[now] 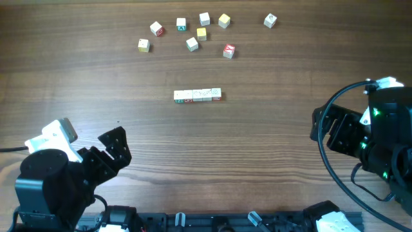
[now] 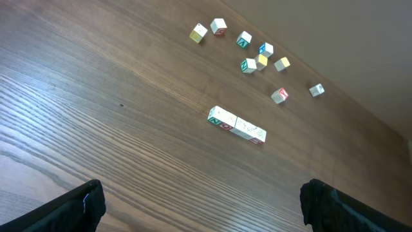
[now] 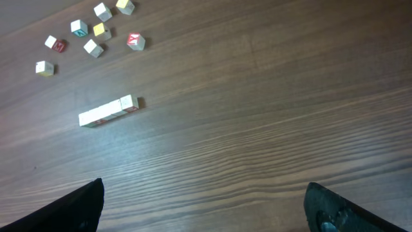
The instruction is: Form a horizontal line
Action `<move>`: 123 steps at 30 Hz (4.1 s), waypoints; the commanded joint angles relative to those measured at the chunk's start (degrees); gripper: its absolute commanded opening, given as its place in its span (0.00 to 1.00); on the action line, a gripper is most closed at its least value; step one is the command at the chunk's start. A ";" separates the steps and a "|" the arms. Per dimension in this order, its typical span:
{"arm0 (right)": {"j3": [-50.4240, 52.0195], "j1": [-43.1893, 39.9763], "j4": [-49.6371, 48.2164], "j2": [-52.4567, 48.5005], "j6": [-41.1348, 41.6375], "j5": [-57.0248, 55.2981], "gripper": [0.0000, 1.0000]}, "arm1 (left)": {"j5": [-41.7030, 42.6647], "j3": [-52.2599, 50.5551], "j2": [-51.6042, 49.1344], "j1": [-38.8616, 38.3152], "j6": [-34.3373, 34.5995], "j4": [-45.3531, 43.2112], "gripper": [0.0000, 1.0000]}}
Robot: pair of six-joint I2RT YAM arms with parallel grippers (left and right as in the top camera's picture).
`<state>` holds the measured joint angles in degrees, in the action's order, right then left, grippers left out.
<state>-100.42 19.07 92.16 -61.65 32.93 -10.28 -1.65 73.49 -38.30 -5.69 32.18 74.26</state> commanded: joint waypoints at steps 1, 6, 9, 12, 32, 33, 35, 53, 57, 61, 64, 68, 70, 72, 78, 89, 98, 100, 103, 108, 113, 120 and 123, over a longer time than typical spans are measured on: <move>0.09 0.20 -0.02 -0.39 -1.03 -0.22 1.00 | -0.37 0.11 0.00 -0.37 -0.46 0.02 1.00; 0.57 0.20 -0.04 -0.11 -1.38 -4.07 1.00 | -0.37 0.11 0.00 -0.37 -0.46 0.02 1.00; 2.43 0.20 -0.42 1.09 -0.22 -6.93 1.00 | -0.37 0.11 0.00 -0.37 -0.46 0.02 1.00; 5.77 0.20 -2.95 4.39 1.40 -7.13 1.00 | -0.37 0.11 0.00 -0.37 -0.46 0.02 1.00; 61.35 -14.25 -72.74 43.65 -22.47 19.10 1.00 | -0.37 0.11 0.00 -0.37 -0.46 0.02 1.00; 63.25 -14.62 -75.97 45.44 -22.47 19.43 1.00 | -0.37 0.11 0.00 -0.37 -0.46 0.02 1.00; 67.12 -15.23 -82.23 48.81 -22.43 19.50 1.00 | -0.37 0.11 0.00 -0.37 -0.48 0.02 1.00; 92.94 -19.15 -115.49 61.44 -25.46 24.33 1.00 | -0.37 0.11 0.00 -0.37 -0.46 0.02 1.00; 95.95 -19.15 -115.32 61.44 -25.46 23.19 1.00 | -0.37 0.11 0.00 -0.37 -0.46 0.02 1.00; 99.30 -19.15 -115.34 61.46 -25.38 22.64 1.00 | -0.37 0.11 0.00 -0.37 -0.46 0.02 1.00; 100.13 -19.15 -111.08 61.46 -25.31 21.73 1.00 | -0.37 0.11 0.00 -0.37 -0.46 0.02 1.00; 100.13 -19.15 -109.09 61.46 -25.42 19.19 1.00 | -0.37 0.11 0.00 -0.37 -0.46 0.02 1.00; 100.13 -19.15 -106.14 61.46 -25.42 17.44 1.00 | -0.37 0.11 0.00 -0.37 -0.46 0.02 1.00; 100.13 -19.15 -101.31 61.46 -25.38 17.11 1.00 | -0.37 0.11 0.00 -0.37 -0.46 0.02 1.00; 100.13 -19.15 -92.48 61.48 -23.80 16.74 1.00 | -0.37 0.11 0.00 -0.37 -0.46 0.02 1.00; 100.13 -19.15 -92.50 61.48 -23.74 16.74 1.00 | -0.37 0.11 0.00 -0.37 -0.46 0.02 1.00; 100.13 -19.15 -92.50 61.37 -23.78 16.72 1.00 | -0.37 0.11 0.00 -0.37 -0.46 0.02 1.00; 100.13 -19.15 -92.50 61.37 -23.76 16.72 1.00 | -0.37 0.11 0.00 -0.37 -0.46 0.02 1.00; 100.13 -19.15 -92.50 61.37 -23.76 16.72 1.00 | -0.37 0.11 0.00 -0.37 -0.46 0.02 1.00; 100.13 -19.15 -92.50 61.37 -23.76 16.72 1.00 | -0.37 0.11 0.00 -0.37 -0.46 0.02 1.00; 100.13 -19.15 -92.50 61.37 -23.78 16.72 1.00 | -0.37 0.11 0.00 -0.37 -0.46 0.02 1.00; 100.13 -19.15 -92.50 61.37 -23.76 16.74 1.00 | -0.37 0.11 0.00 -0.37 -0.48 0.02 1.00; 100.13 -19.15 -92.50 61.37 -23.78 16.72 1.00 | -6.32 0.04 0.00 -0.37 -1.99 0.15 1.00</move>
<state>-0.34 0.25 -0.03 -0.89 8.73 7.42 -2.39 73.49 -38.30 -5.69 32.10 74.43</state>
